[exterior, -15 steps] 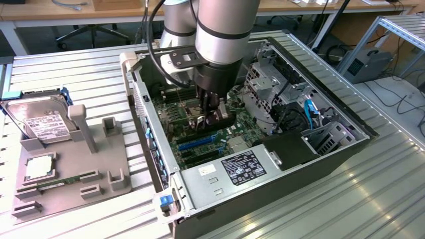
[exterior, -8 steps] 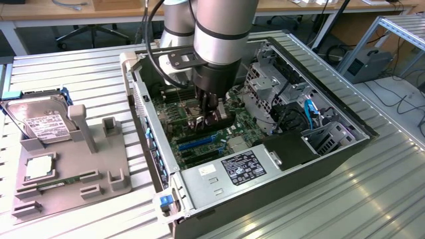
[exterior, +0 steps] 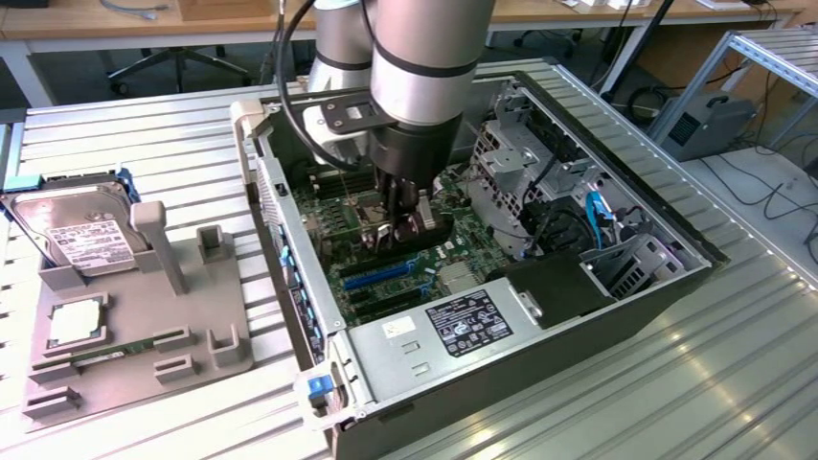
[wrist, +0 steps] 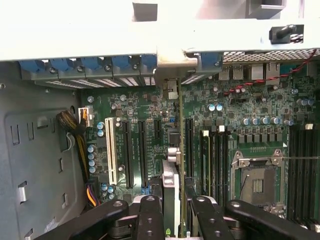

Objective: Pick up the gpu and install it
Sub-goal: 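Insert the gpu into the slot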

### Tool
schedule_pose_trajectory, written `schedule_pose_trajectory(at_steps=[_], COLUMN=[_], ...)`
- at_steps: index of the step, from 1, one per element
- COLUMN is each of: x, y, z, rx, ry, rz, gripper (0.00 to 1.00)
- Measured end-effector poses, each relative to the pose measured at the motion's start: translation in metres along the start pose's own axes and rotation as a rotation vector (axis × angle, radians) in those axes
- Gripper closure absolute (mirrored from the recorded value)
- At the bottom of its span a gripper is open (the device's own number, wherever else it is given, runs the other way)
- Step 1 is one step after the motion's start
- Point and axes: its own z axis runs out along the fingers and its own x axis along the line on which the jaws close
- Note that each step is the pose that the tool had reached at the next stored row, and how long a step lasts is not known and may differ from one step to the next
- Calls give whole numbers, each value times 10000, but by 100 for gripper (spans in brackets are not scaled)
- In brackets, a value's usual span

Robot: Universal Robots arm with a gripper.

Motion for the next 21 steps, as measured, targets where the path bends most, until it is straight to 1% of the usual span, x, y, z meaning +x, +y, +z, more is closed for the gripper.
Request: schedule_pose_trajectory(at_steps=[8,15,18,21], x=[-1,-3,-41,-52], y=[4,-50,-49,-46], z=[11,25,30,33], rx=[0,0,0,0], ry=[0,1,5,9], rz=[1,0,-1,-2], gripper=[73,73,73,73])
